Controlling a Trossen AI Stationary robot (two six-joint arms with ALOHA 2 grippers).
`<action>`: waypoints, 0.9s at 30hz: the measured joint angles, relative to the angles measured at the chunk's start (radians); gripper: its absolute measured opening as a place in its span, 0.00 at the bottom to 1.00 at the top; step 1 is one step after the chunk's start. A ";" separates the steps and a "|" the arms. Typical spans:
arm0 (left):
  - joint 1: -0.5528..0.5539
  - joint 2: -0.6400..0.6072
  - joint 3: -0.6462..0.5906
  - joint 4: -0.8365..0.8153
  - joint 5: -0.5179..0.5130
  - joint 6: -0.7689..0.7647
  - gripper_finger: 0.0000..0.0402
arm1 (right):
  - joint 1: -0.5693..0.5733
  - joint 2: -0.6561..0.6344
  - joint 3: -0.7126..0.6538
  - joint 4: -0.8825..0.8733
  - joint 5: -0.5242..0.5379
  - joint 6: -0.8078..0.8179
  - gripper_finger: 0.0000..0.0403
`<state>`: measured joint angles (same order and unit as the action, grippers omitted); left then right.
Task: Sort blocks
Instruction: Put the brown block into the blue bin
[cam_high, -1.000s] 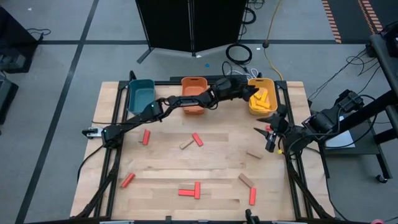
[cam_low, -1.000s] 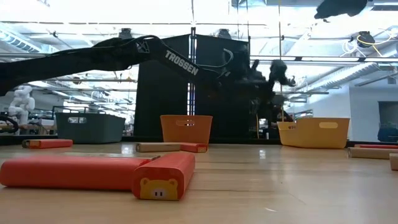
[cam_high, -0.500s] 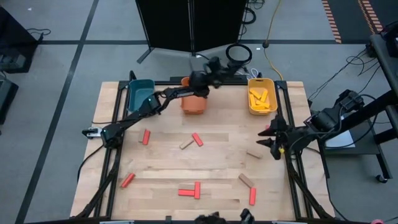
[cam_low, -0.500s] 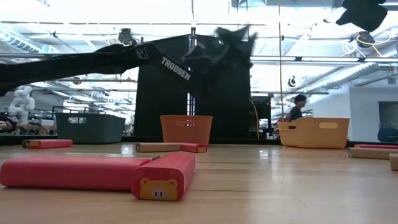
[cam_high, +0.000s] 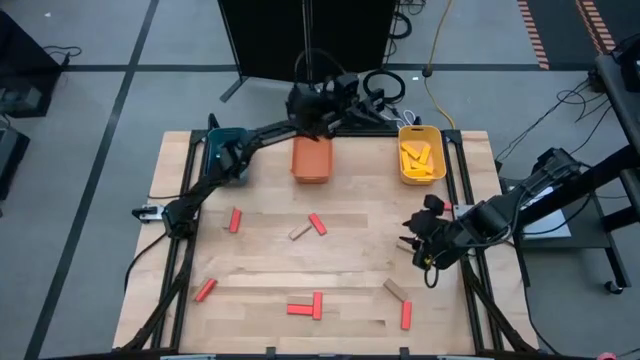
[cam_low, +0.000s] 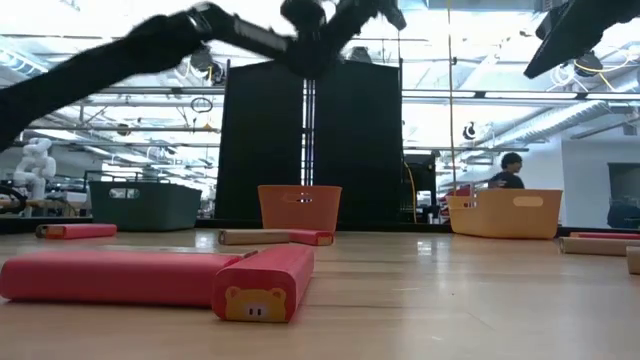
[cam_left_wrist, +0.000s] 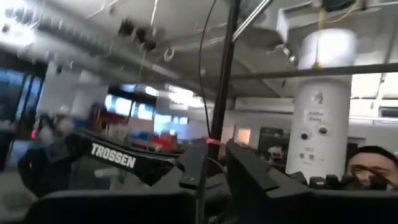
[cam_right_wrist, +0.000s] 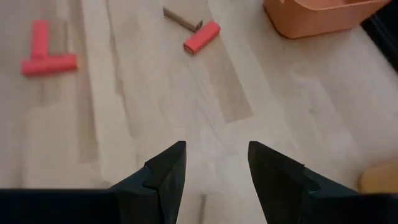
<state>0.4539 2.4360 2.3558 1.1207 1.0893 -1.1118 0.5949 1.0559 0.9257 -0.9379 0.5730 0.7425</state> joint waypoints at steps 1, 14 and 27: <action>0.000 -0.031 0.000 -0.084 0.001 0.038 0.10 | 0.000 0.012 0.000 0.000 0.002 -0.018 0.41; -0.022 -0.416 0.000 -1.893 -0.646 1.276 0.01 | 0.000 0.067 0.000 0.016 0.078 -0.147 0.41; -0.058 -0.647 -0.232 -2.332 -0.916 1.382 0.00 | -0.090 0.066 0.000 0.262 -0.072 -0.283 0.41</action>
<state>0.3960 1.7885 2.1241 -1.2109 0.1736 0.2703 0.5053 1.1221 0.9257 -0.6758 0.5006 0.4592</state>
